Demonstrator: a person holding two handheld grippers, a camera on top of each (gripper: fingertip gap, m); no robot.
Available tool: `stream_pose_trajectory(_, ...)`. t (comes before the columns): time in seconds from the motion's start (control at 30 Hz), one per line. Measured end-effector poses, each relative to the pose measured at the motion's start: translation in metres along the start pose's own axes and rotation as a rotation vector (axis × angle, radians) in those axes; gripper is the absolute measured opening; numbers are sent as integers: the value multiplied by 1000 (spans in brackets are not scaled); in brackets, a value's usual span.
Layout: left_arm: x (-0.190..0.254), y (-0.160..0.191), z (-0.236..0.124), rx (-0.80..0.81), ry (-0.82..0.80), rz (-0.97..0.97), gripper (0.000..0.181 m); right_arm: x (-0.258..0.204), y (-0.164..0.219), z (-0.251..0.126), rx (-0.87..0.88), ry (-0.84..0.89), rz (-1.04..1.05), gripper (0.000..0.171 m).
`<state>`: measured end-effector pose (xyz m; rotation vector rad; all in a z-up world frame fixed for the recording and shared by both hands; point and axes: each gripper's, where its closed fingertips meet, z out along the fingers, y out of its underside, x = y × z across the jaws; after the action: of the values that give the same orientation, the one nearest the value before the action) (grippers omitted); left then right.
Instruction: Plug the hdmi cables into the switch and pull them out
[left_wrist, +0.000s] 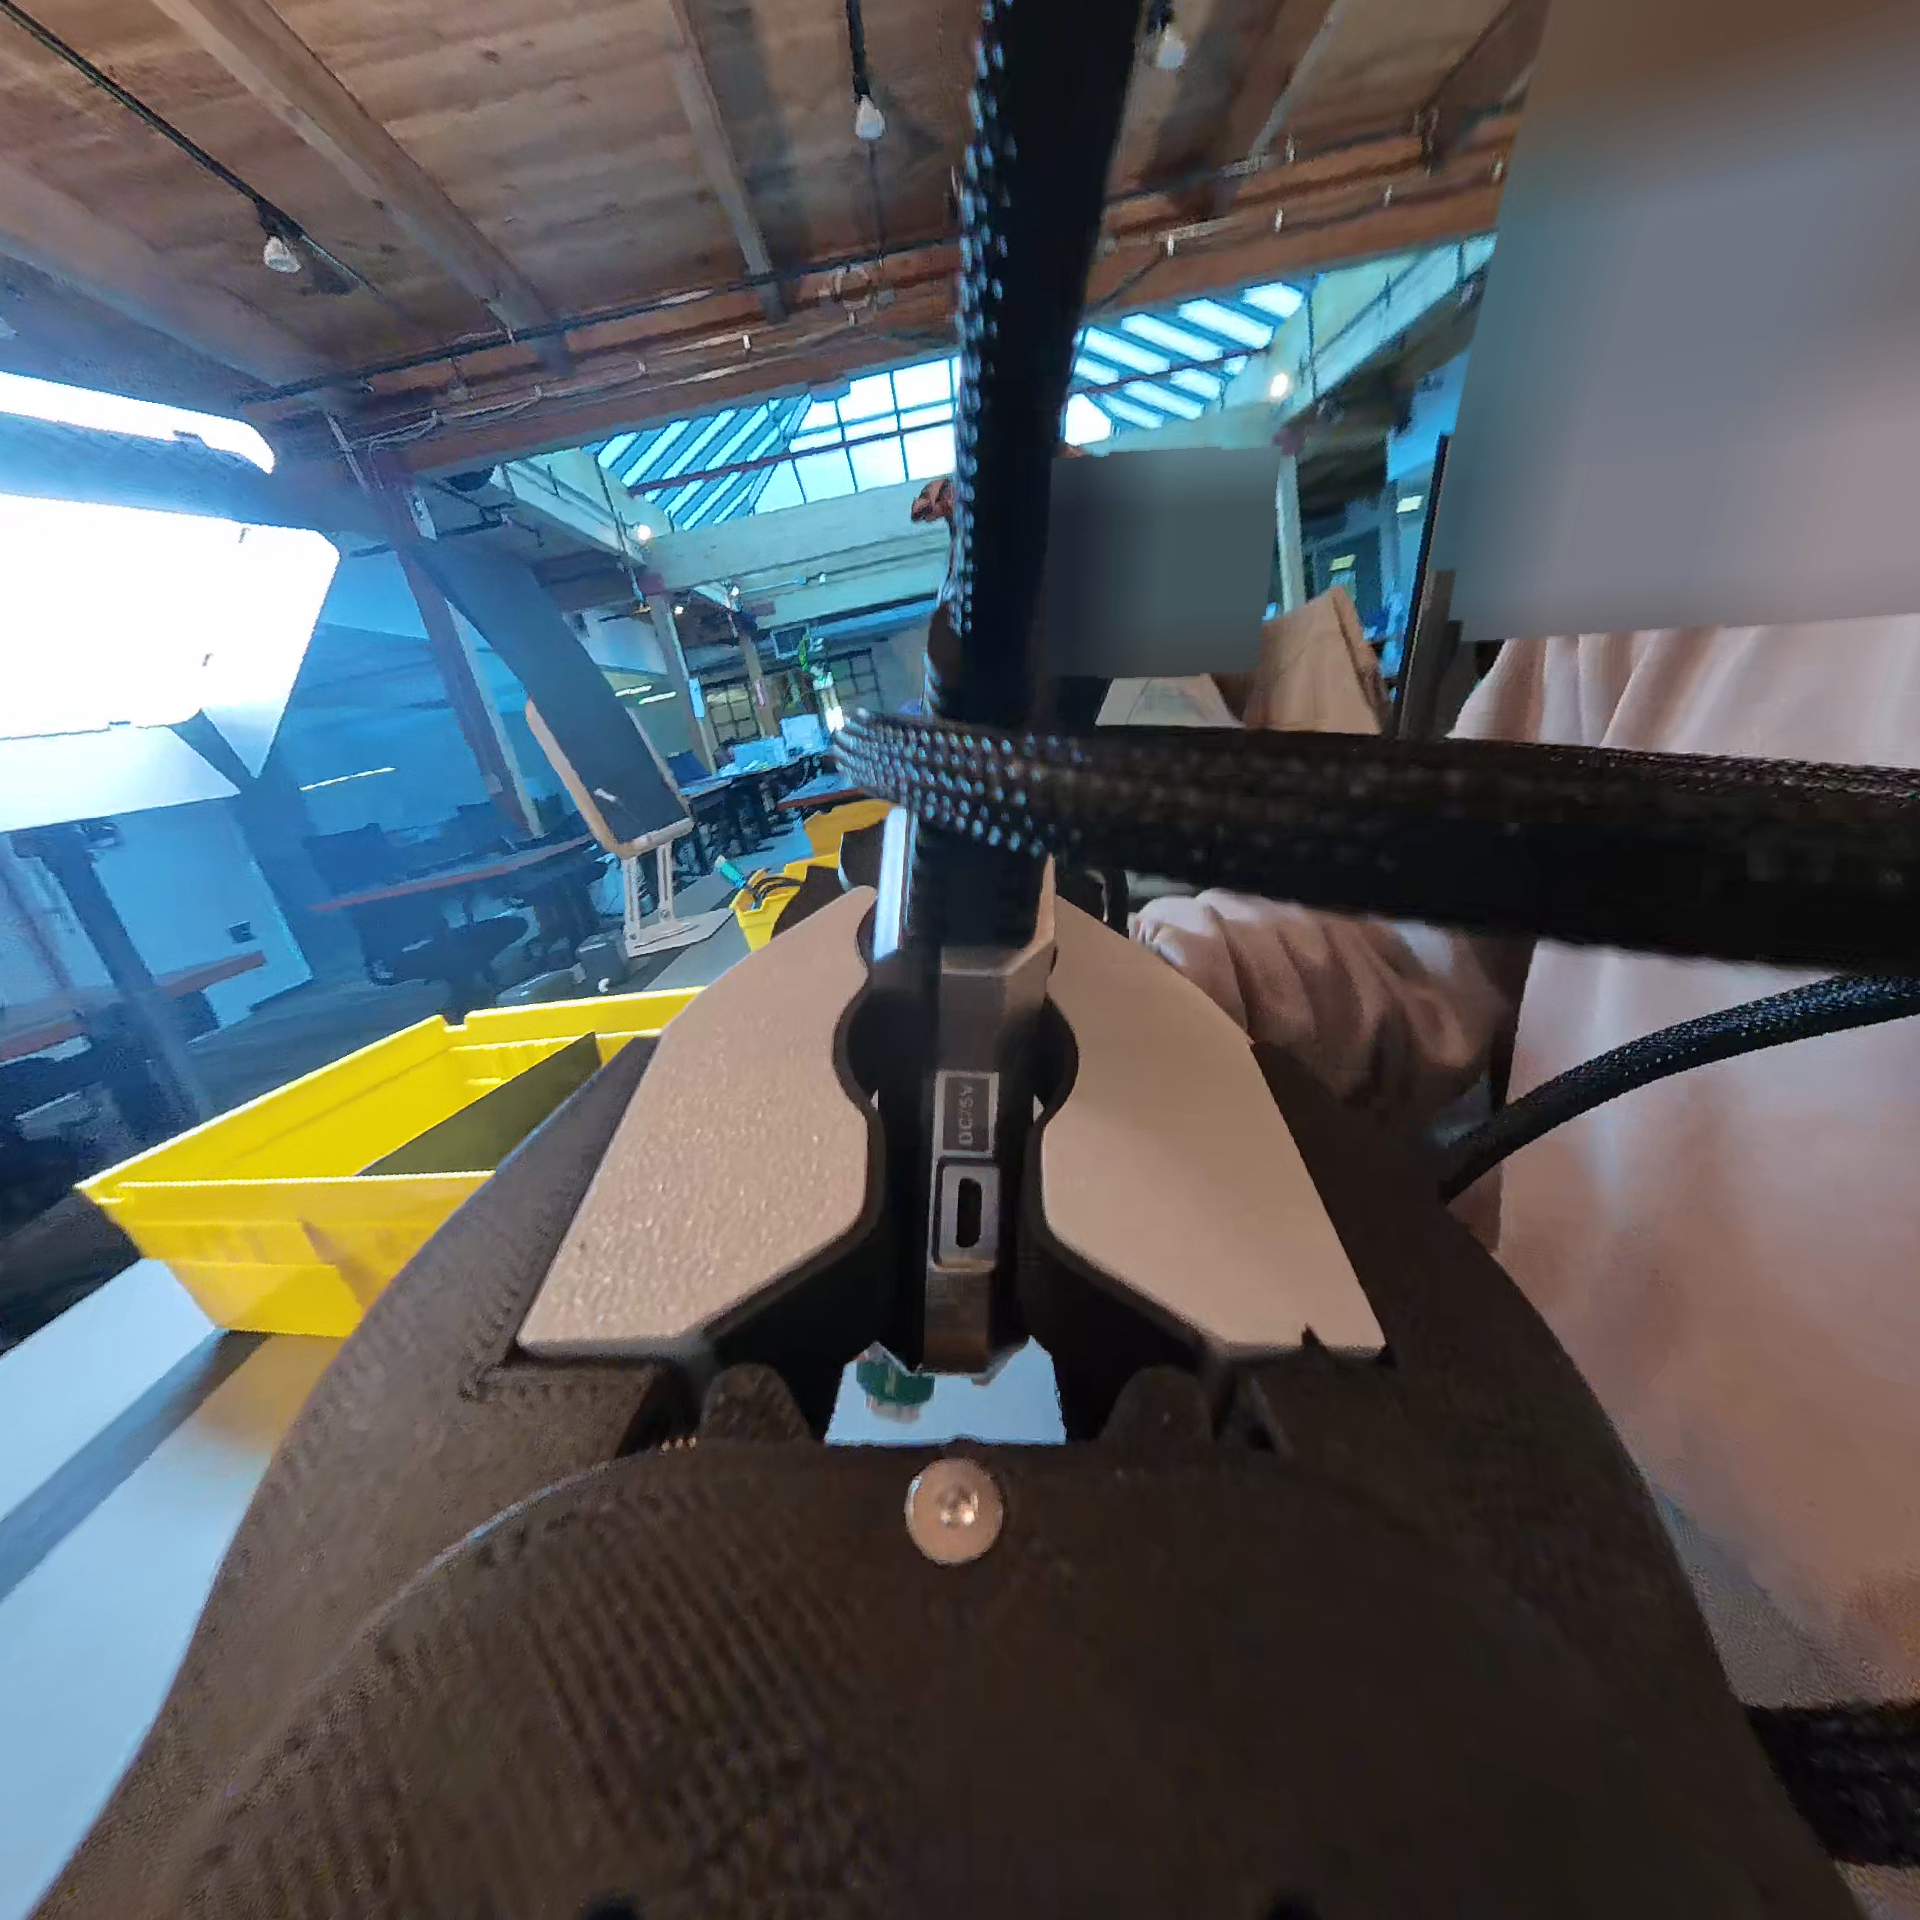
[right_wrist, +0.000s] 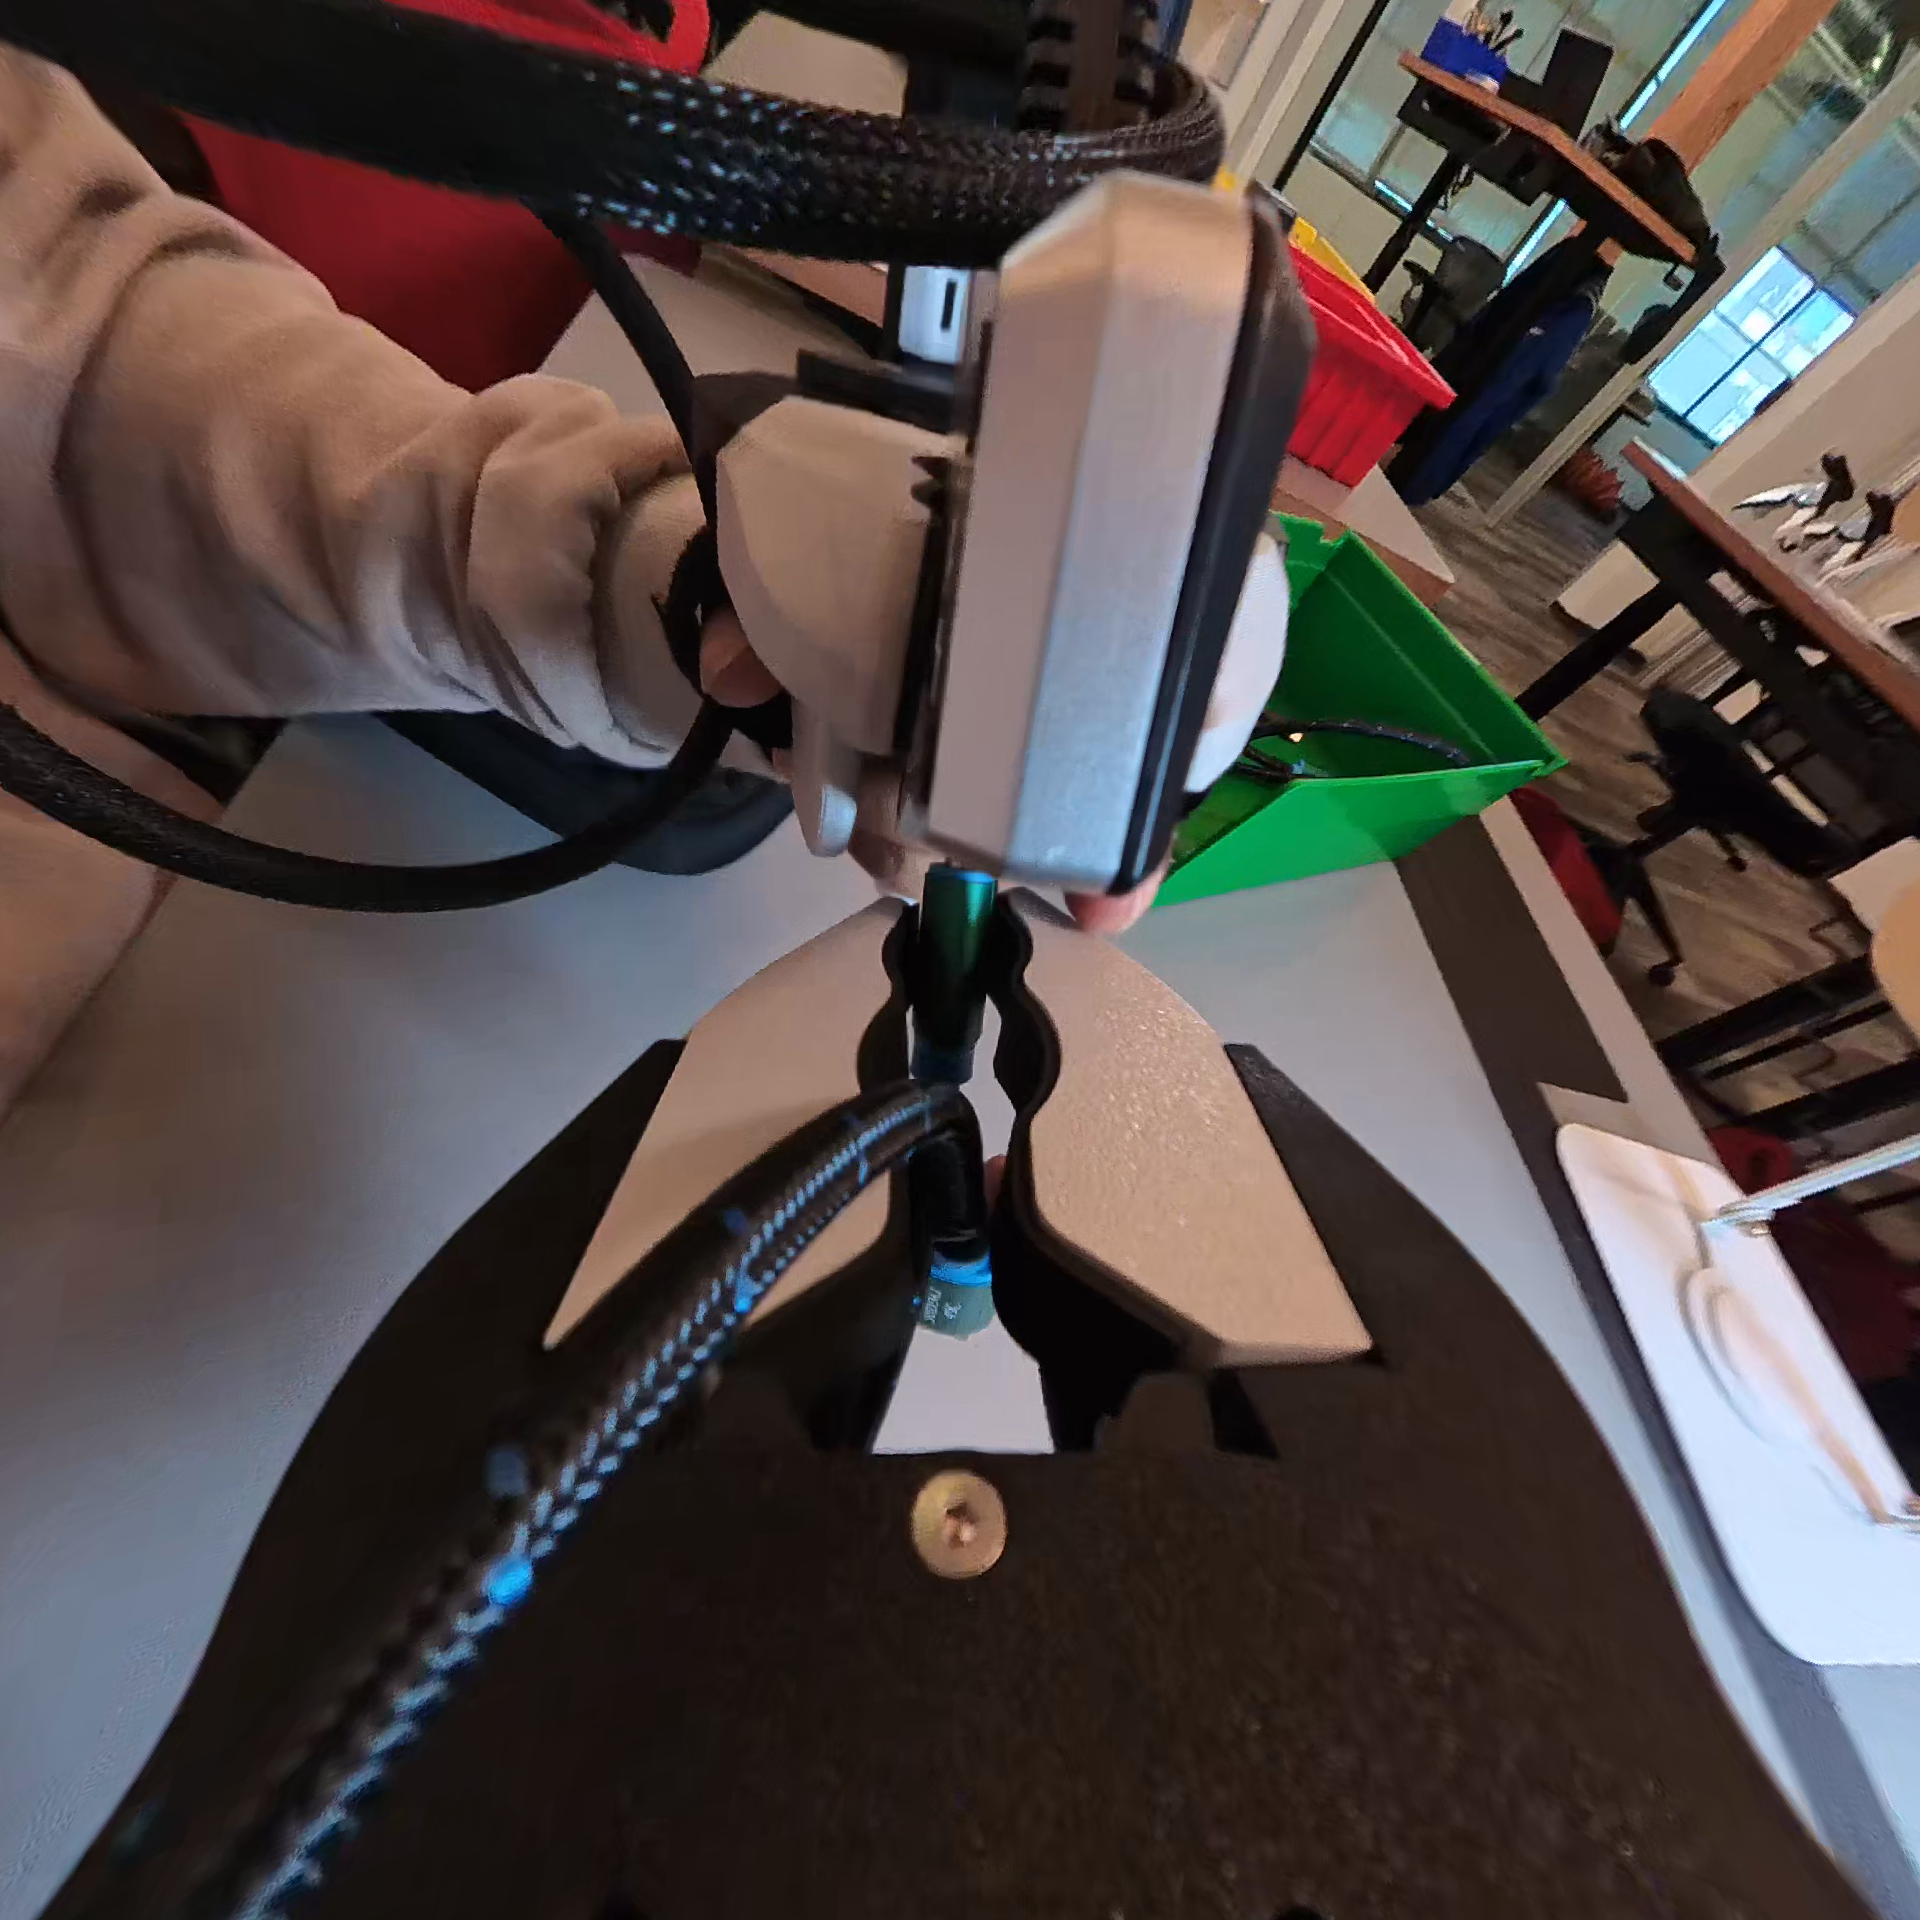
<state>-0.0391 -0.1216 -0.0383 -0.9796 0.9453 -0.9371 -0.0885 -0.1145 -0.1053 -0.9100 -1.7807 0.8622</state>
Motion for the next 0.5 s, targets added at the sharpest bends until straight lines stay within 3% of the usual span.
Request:
stream_pose_trajectory(0.3,9,6,2,-165,-3,155,24,-2,3,-19,-11,-46,-136,12)
stream_pose_trajectory(0.33,12,-4,-2,-130,5,158,25,7,25,-23,-142,-8,-173,12)
stream_pose_trajectory(0.37,13,-36,-14,-7,-5,144,25,25,59,-33,-298,67,-236,12)
stream_pose_trajectory(0.43,7,-81,-47,74,-105,240,25,37,57,-51,-171,60,-66,12)
stream_pose_trajectory(0.5,-4,-81,-66,1,-208,310,24,52,34,-63,-114,128,-79,12)
